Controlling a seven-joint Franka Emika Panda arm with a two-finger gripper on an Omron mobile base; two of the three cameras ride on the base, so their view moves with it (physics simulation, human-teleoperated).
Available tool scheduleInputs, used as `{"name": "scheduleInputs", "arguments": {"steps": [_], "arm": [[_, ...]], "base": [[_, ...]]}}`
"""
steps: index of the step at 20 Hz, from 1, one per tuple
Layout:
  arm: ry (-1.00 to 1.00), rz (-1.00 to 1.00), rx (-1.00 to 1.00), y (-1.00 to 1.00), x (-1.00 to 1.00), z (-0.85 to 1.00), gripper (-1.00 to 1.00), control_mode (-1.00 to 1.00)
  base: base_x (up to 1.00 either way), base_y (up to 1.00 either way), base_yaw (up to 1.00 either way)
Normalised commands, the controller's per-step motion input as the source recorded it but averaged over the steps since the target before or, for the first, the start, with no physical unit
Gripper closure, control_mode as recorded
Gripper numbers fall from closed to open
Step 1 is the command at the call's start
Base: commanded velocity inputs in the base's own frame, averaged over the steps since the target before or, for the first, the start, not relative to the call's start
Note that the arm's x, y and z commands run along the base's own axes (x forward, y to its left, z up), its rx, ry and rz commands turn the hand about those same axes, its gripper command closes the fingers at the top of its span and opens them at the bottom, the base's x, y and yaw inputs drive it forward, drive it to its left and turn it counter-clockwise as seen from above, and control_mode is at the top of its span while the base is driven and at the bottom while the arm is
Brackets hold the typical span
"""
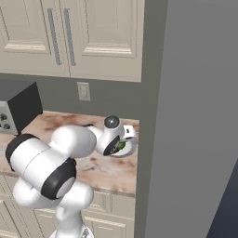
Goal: Pick the avocado and bread from the counter and place them on the plate. Then pick the jam from the cabinet and place it next to the plate. Lastly close the cabinet door.
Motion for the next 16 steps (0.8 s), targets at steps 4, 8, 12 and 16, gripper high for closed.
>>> {"name": "scheduleInputs", "arguments": {"steps": [4, 8, 12, 16], "arm": [[0.00, 0.07, -0.02, 0.00, 0.25, -0.22, 1.00, -1.00], [0.00, 0.06, -0.03, 0.00, 0.21, -0.22, 1.00, -1.00], [0.00, 0.06, -0.03, 0.00, 0.18, -0.21, 1.00, -1.00], [0.00, 0.06, -0.03, 0.00, 0.15, -0.20, 1.00, -1.00]], "base": [[0.00, 0.00, 0.00], [0.00, 0.00, 0.00], [0.00, 0.00, 0.00], [0.00, 0.00, 0.00]]}}
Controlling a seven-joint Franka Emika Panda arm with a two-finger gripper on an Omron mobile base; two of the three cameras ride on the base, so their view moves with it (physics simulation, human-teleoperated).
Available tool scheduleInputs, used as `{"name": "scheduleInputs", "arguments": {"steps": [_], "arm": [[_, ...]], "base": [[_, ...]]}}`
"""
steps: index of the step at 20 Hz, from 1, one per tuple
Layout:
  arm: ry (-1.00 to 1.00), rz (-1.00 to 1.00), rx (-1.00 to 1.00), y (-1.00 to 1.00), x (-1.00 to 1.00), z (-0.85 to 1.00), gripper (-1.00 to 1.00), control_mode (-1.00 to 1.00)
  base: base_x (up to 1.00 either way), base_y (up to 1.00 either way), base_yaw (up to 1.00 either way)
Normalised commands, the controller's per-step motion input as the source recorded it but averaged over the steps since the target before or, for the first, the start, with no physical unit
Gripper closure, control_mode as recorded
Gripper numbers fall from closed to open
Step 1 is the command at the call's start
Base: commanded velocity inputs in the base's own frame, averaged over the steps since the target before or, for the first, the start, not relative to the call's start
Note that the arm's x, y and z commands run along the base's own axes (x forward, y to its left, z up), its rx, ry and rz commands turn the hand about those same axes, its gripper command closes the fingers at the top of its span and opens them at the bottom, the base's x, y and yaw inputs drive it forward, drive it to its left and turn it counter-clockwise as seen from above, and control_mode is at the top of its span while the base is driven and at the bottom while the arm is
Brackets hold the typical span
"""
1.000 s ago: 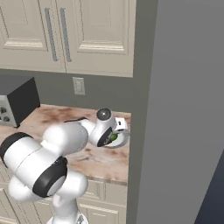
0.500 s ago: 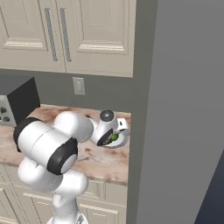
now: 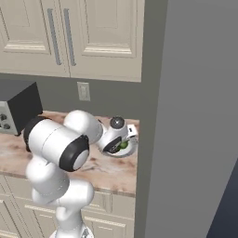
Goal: Pick the avocado and bread from the counter and place them on the plate. Then pick the jam from the cabinet and place it next to the plate. Lastly close the cabinet door.
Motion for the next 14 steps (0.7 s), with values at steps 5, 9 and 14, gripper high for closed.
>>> {"name": "scheduleInputs", "arguments": {"steps": [5, 9, 14], "arm": [[0.00, 0.06, -0.03, 0.00, 0.09, -0.16, -1.00, -1.00], [0.00, 0.04, -0.01, 0.01, 0.01, -0.04, -1.00, -1.00], [0.00, 0.04, 0.00, 0.01, 0.00, 0.00, -1.00, -1.00]], "base": [[0.00, 0.00, 0.00], [0.00, 0.00, 0.00], [0.00, 0.00, 0.00]]}}
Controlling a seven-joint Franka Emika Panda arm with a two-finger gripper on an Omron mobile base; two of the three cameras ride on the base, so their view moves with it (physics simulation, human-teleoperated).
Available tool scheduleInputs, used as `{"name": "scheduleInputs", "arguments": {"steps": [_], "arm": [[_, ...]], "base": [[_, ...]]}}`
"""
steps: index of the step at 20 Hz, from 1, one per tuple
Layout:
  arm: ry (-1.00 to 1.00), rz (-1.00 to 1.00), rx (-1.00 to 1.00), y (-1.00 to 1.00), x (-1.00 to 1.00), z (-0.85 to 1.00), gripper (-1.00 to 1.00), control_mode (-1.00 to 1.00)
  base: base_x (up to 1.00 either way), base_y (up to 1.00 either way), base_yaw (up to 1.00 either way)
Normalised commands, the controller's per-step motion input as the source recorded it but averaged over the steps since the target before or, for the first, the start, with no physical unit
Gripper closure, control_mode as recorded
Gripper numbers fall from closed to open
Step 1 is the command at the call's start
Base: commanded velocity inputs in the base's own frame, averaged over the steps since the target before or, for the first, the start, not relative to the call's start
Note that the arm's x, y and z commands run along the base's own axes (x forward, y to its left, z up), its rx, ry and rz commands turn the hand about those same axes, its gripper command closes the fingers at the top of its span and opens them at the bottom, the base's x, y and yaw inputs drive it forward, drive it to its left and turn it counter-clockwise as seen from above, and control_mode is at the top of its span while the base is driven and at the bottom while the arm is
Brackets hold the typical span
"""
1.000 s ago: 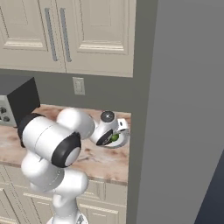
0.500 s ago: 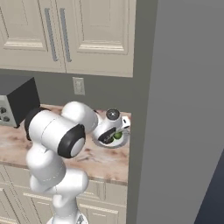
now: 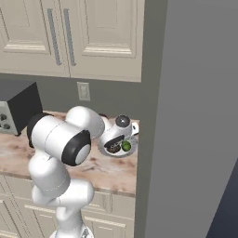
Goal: Pick the avocado and bread from the counter and place them on the plate. Then pick the jam from the cabinet and place it next to the plate. Lastly close the cabinet door.
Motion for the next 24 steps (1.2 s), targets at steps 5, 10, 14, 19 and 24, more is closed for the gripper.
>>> {"name": "scheduleInputs", "arguments": {"steps": [5, 10, 14, 19, 24], "arm": [[0.01, 0.05, 0.00, 0.08, 0.00, 0.00, -1.00, -1.00], [0.00, 0.04, 0.00, 0.21, -0.18, 0.12, -1.00, -1.00], [0.00, 0.00, 0.00, 0.29, -0.21, 0.37, -1.00, -1.00], [0.00, 0.00, 0.00, 0.26, -0.12, 0.48, -1.00, -1.00], [0.00, 0.00, 0.00, 0.21, -0.17, 0.53, -1.00, -1.00]], "base": [[0.00, 0.00, 0.00], [0.00, 0.00, 0.00], [0.00, 0.00, 0.00], [0.00, 0.00, 0.00], [0.00, 0.00, 0.00]]}}
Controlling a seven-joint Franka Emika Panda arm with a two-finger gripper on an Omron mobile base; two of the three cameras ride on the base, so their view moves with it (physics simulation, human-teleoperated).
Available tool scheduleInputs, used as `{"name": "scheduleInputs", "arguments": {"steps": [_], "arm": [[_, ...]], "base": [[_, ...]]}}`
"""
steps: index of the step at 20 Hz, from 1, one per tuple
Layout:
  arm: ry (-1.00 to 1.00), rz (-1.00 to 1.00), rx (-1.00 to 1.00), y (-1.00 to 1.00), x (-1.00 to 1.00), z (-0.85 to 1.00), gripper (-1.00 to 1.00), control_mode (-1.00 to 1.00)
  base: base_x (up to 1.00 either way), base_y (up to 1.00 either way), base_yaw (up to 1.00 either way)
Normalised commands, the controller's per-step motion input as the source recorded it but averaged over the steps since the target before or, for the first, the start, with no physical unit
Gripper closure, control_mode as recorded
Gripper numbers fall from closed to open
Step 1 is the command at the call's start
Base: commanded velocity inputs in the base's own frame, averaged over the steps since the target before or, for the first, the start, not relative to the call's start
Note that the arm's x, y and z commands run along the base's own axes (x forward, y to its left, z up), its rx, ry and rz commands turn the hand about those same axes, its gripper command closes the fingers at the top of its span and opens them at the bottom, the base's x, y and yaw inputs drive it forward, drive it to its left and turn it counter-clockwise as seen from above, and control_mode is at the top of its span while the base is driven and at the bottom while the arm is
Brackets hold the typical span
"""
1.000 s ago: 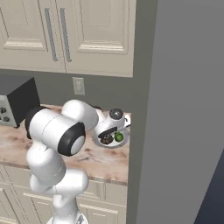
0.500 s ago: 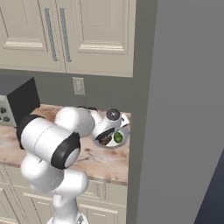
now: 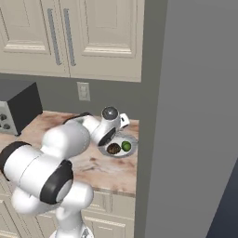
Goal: Pick the avocado and bread from the counter and place them on the plate. Then pick the jam from the cabinet and place it next to the plate. Lastly close the cabinet door.
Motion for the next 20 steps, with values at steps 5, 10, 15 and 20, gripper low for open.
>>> {"name": "scheduleInputs", "arguments": {"steps": [5, 10, 15, 20], "arm": [[0.00, -0.01, 0.02, 0.06, -0.45, 0.47, -1.00, -1.00], [0.00, -0.09, 0.07, 0.09, -0.58, 0.55, -1.00, -1.00], [0.00, -0.08, 0.07, 0.36, -0.53, 0.49, -1.00, -1.00], [0.00, -0.07, 0.09, 0.29, -0.62, 0.28, -1.00, -1.00]], "base": [[0.00, 0.00, 0.00], [0.00, 0.00, 0.00], [0.00, 0.00, 0.00], [0.00, 0.00, 0.00]]}}
